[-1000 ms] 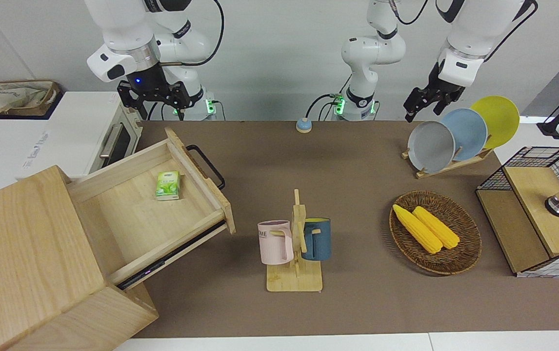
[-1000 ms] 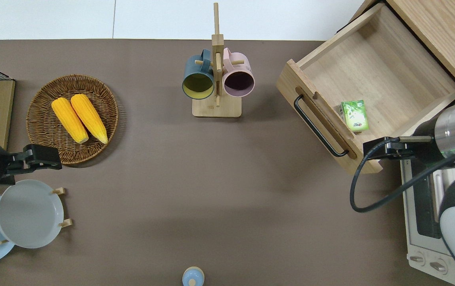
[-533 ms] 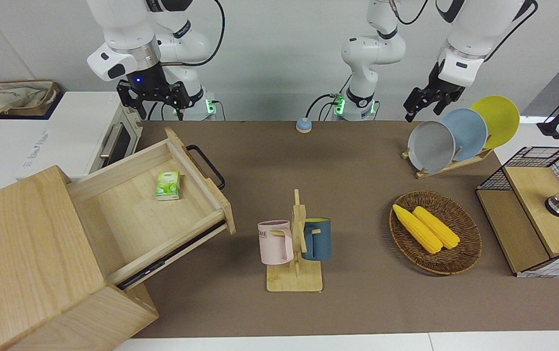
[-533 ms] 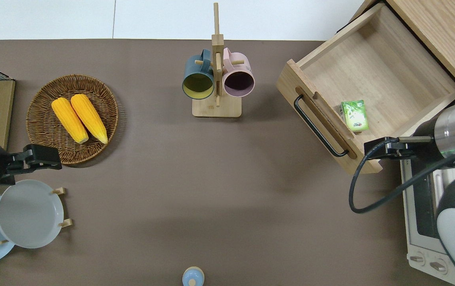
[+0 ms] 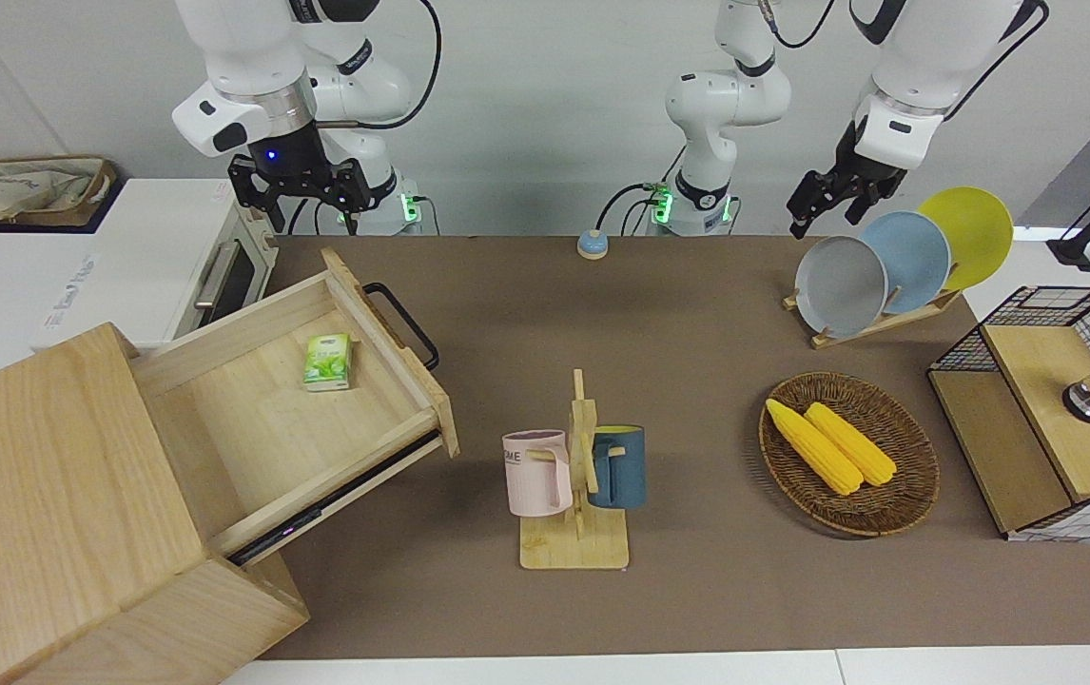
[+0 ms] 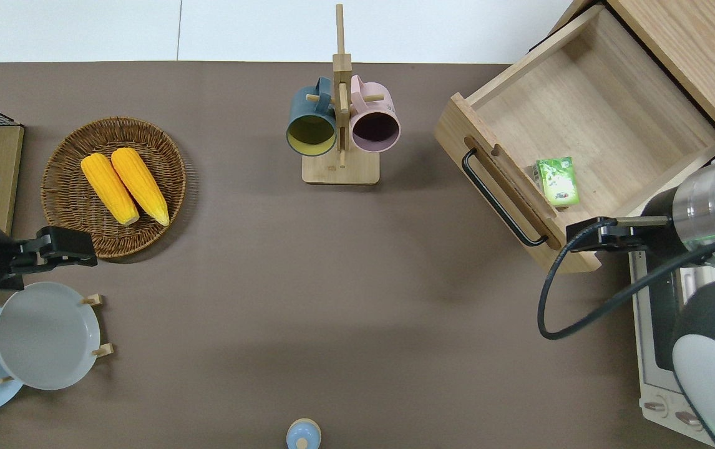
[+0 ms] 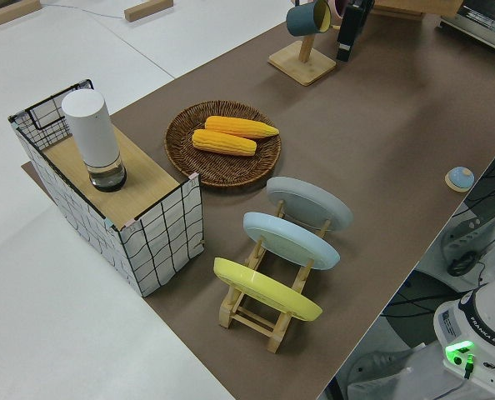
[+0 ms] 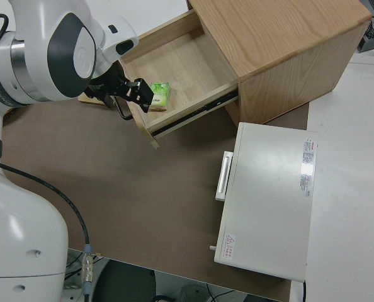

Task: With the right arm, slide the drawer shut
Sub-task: 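Move the right gripper toward the front edge of the open drawer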

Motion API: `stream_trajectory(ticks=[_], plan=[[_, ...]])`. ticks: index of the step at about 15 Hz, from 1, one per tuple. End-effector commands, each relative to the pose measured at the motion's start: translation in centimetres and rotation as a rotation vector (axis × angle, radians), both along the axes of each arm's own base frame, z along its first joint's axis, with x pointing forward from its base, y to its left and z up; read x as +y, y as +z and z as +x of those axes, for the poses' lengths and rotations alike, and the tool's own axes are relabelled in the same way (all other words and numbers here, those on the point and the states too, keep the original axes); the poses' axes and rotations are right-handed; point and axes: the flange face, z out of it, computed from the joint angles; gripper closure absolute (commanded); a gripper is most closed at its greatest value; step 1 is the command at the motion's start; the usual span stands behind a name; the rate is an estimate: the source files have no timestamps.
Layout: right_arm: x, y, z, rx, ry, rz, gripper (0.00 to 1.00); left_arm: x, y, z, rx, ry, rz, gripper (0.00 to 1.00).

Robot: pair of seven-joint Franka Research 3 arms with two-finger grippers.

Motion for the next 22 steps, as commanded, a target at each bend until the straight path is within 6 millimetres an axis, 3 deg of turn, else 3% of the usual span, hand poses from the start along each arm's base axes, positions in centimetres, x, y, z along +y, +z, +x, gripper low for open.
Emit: stream_trajectory(ticks=[1, 5, 6, 8, 11, 13, 19, 22], plan=[[0.1, 0.4, -0.4, 0.001, -0.014, -0.02, 0.017, 0.2, 0.5, -0.4, 0.005, -0.006, -0.001, 0.01], [0.8, 0.4, -0.5, -0.002, -0.023, -0.021, 0.038, 0.2, 0.5, -0.4, 0.005, -0.006, -0.001, 0.01], [0.8, 0.4, -0.5, -0.002, -0.033, -0.021, 0.102, 0.2, 0.5, -0.4, 0.003, -0.006, -0.001, 0.01], [0.9, 0.4, -0.5, -0.001, -0.047, -0.019, 0.294, 0.2, 0.5, -0.4, 0.003, -0.006, -0.001, 0.01], [1.1, 0.4, -0.6, 0.002, -0.111, -0.009, 0.763, 0.2, 0.5, -0.4, 0.005, -0.006, -0.001, 0.01], [1.6, 0.3, -1.0, 0.018, -0.157, -0.009, 0.919, 0.2, 0.5, -0.4, 0.003, -0.006, -0.001, 0.01], [3.2, 0.9, -2.9, 0.063, -0.248, -0.027, 1.0, 0.2, 0.5, -0.4, 0.005, -0.006, -0.001, 0.01], [5.7, 0.8, -3.7, 0.064, -0.314, -0.024, 1.0, 0.2, 0.5, -0.4, 0.005, -0.006, -0.001, 0.01]])
